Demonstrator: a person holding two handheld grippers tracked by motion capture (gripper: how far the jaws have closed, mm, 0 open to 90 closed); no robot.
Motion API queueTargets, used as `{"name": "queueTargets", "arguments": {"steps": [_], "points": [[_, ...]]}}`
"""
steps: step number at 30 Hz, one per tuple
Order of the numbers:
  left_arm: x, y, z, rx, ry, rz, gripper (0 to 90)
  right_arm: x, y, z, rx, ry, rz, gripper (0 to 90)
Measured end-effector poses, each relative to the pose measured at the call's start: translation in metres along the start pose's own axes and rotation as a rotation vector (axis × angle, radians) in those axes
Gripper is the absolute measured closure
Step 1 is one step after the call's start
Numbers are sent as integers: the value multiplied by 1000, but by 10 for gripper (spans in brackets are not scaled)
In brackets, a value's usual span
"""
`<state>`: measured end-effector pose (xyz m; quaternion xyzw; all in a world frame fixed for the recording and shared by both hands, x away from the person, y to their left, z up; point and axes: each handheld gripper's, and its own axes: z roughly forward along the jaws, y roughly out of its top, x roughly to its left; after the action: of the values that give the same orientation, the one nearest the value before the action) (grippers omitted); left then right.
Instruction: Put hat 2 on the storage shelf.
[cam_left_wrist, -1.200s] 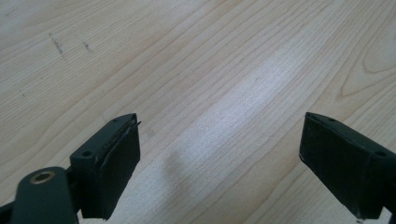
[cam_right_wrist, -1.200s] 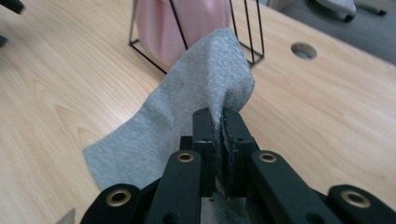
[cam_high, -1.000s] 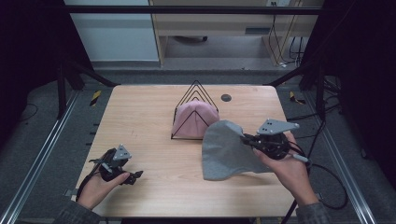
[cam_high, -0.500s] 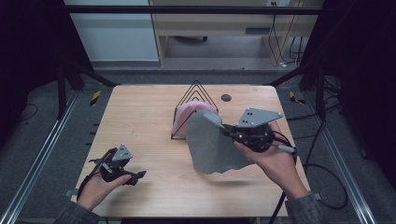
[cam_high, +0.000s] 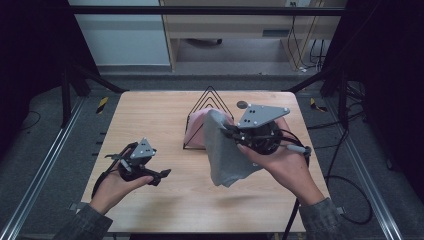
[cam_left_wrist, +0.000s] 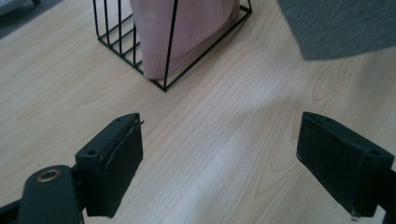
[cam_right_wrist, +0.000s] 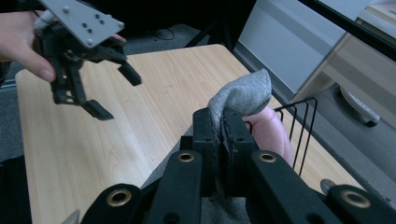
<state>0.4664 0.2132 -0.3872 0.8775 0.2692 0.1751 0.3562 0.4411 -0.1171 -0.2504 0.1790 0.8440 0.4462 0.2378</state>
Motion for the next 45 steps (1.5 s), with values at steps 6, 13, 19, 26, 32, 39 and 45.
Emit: {"name": "queueTargets", "arguments": {"steps": [6,13,19,26,32,39,45], "points": [[-1,24,-5,-26,-42,29,147,9,11,4,10,25,-32,858],[-6,38,-3,-45,-77,50,146,20,12,16,27,58,-53,858],[-6,42,1,-51,-103,69,139,26,11,24,41,81,-67,858],[-4,40,6,-55,-117,69,130,33,6,34,52,102,-71,858],[-3,35,12,-53,-142,66,126,38,1,43,59,121,-71,858],[-5,33,15,-59,-154,63,119,42,0,45,59,131,-74,858],[-5,33,17,-48,-162,73,113,43,0,45,55,135,-77,858]]}}
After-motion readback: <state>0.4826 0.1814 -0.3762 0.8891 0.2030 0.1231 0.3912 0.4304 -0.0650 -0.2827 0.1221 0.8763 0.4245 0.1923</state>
